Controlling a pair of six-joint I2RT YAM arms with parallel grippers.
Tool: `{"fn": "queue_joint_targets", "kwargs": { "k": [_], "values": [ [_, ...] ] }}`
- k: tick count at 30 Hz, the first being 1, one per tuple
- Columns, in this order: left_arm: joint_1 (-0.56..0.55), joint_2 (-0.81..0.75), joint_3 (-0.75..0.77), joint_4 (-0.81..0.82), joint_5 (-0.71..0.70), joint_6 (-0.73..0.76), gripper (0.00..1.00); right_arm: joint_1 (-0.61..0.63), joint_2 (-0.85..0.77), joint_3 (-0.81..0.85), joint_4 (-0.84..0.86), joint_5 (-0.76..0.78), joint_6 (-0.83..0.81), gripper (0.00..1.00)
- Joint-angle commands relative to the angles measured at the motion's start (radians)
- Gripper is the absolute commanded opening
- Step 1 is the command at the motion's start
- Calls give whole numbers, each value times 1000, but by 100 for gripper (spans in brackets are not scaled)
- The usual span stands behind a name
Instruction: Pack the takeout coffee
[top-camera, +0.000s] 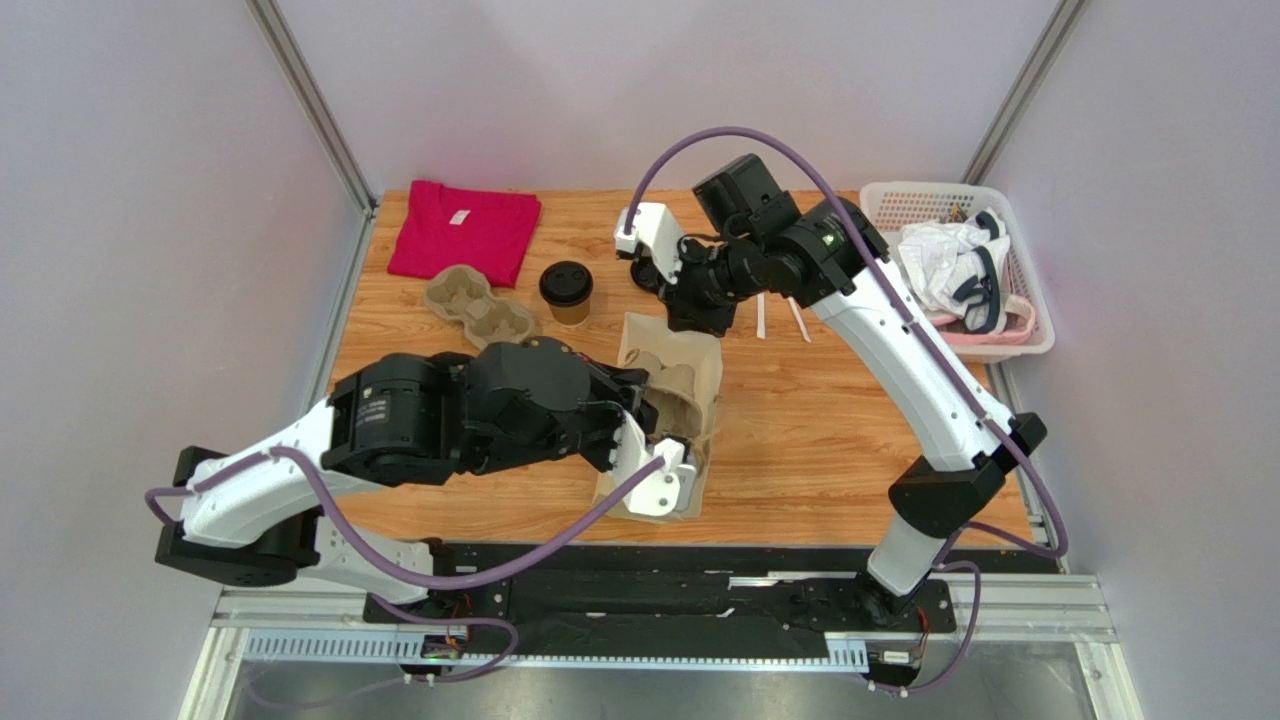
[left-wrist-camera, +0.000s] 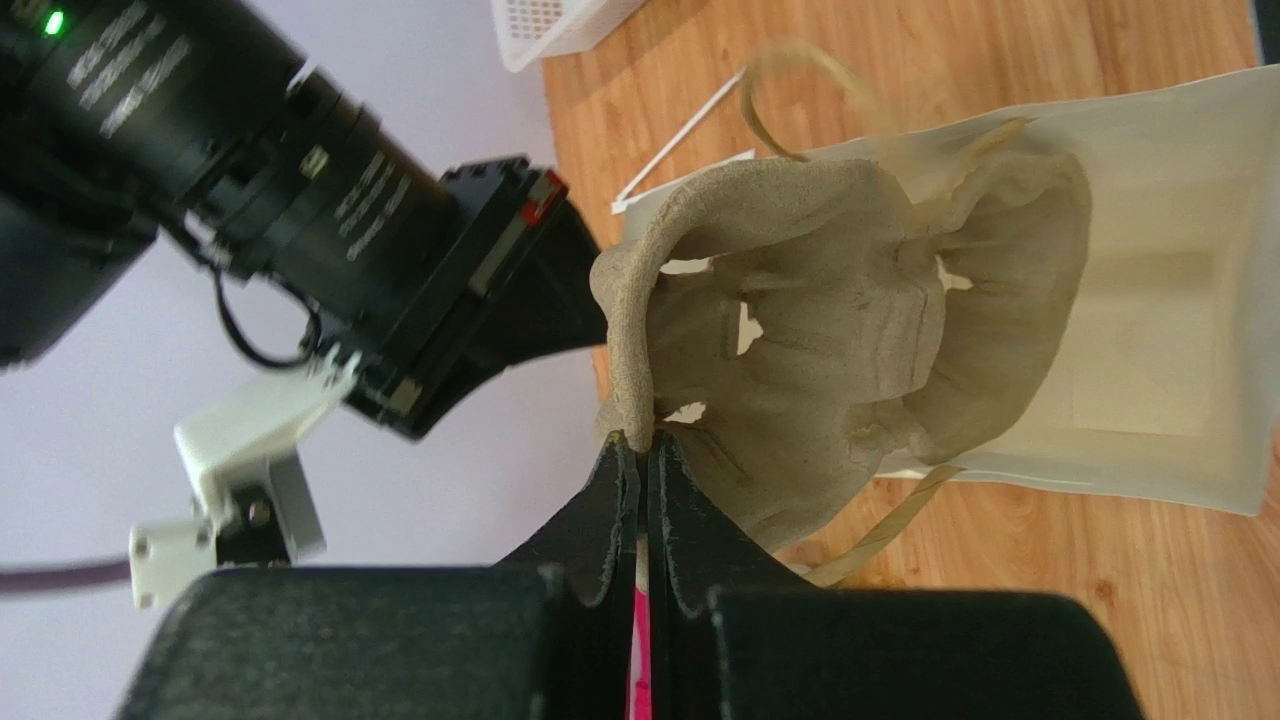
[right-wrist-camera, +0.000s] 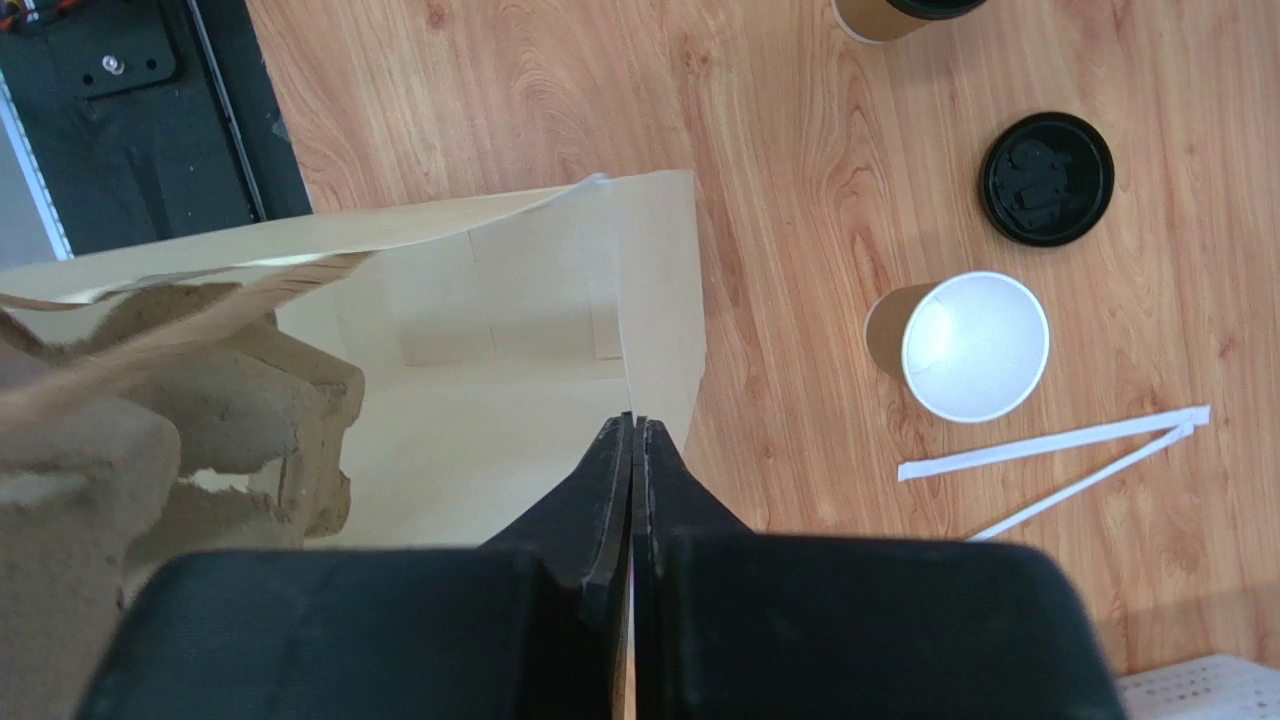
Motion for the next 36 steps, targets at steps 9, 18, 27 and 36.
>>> {"fn": "queue_joint_targets", "kwargs": {
  "k": [9,18,27,36],
  "values": [
    [17,-30,-104,-23,3,-41,0,45,-7,-3,-220,-21,-95,0],
    [20,-53,-219,20,61,-130,0,75,-26,24,-220,-75,-98,0],
    [92,-76,-286,89,118,-202,0,131,-102,-59,-183,-76,-134,0],
    [94,-70,-341,101,121,-207,0,155,-115,-72,-183,-58,-111,0]
  ]
}}
